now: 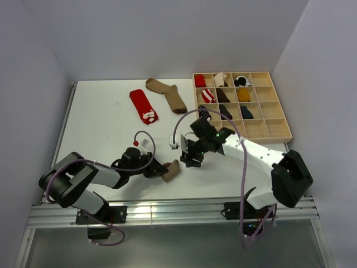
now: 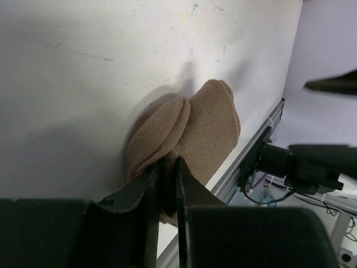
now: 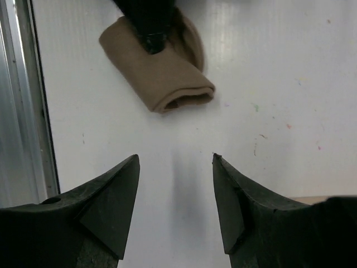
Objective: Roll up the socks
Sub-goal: Roll the sock at the center of the board.
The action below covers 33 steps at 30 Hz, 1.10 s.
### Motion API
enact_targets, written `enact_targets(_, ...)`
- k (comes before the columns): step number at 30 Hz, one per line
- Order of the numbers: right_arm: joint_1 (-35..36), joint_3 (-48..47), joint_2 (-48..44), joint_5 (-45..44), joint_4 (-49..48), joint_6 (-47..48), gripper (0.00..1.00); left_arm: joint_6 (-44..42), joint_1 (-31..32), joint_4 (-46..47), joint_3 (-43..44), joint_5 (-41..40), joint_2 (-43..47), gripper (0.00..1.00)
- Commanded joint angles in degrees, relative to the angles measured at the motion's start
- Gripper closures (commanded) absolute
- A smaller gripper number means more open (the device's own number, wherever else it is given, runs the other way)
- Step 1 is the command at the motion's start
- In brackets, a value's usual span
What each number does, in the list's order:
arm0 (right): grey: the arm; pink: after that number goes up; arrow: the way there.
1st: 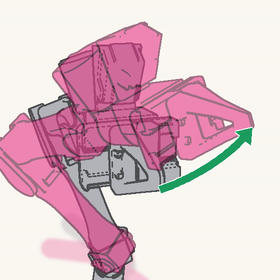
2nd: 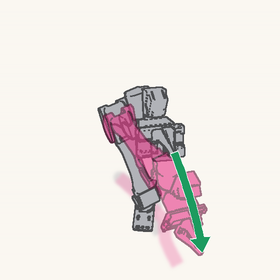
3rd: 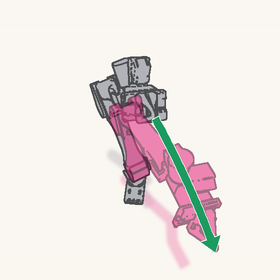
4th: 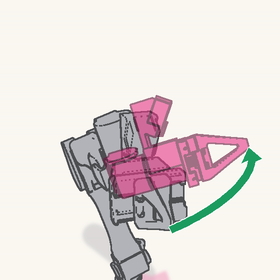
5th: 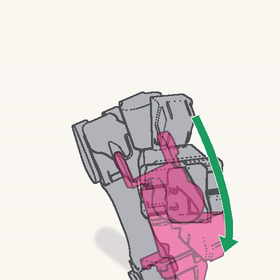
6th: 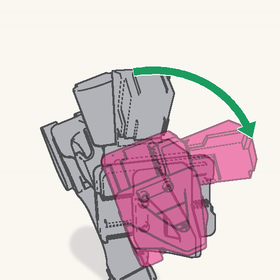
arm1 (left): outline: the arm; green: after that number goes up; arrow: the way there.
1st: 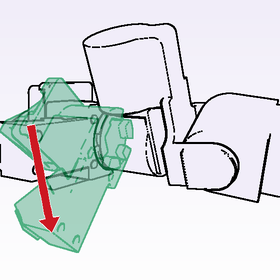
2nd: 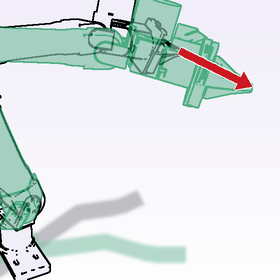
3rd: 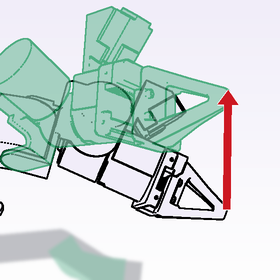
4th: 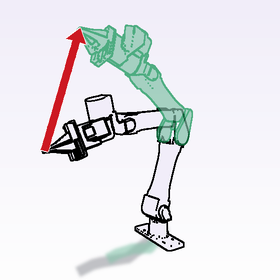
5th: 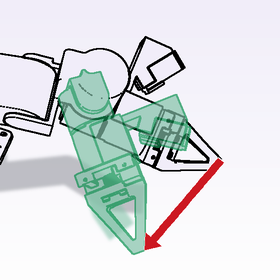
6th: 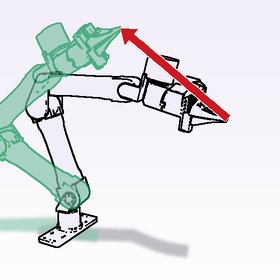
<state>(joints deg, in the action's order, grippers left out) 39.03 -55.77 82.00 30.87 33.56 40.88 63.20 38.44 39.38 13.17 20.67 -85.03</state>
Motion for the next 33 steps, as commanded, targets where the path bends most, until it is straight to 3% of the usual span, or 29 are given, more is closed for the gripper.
enact_targets(1,5.8,6.4,-5.1,-6.8,-8.2,4.9,0.37,-3.7,-1.2,-10.3,-1.3,3.8,-5.0,1.00)
enact_targets(6,15.2,14.0,-7.0,-14.0,-17.0,7.0,0.36,-4.2,-2.5,-11.1,0.1,8.6,-7.8,1.00)
enact_targets(16,23.2,20.3,-9.4,-22.2,-27.6,8.7,0.34,-4.7,-5.0,-10.5,1.4,14.9,-13.0,1.00)
enact_targets(24,26.3,23.6,-11.0,-25.8,-32.5,9.5,0.34,-6.9,-6.4,-14.6,3.7,17.7,-15.2,1.00)
enact_targets(33,28.0,21.9,-8.3,-25.6,-31.5,10.5,0.34,-7.6,-7.4,-15.5,5.1,20.3,-17.5,1.00)
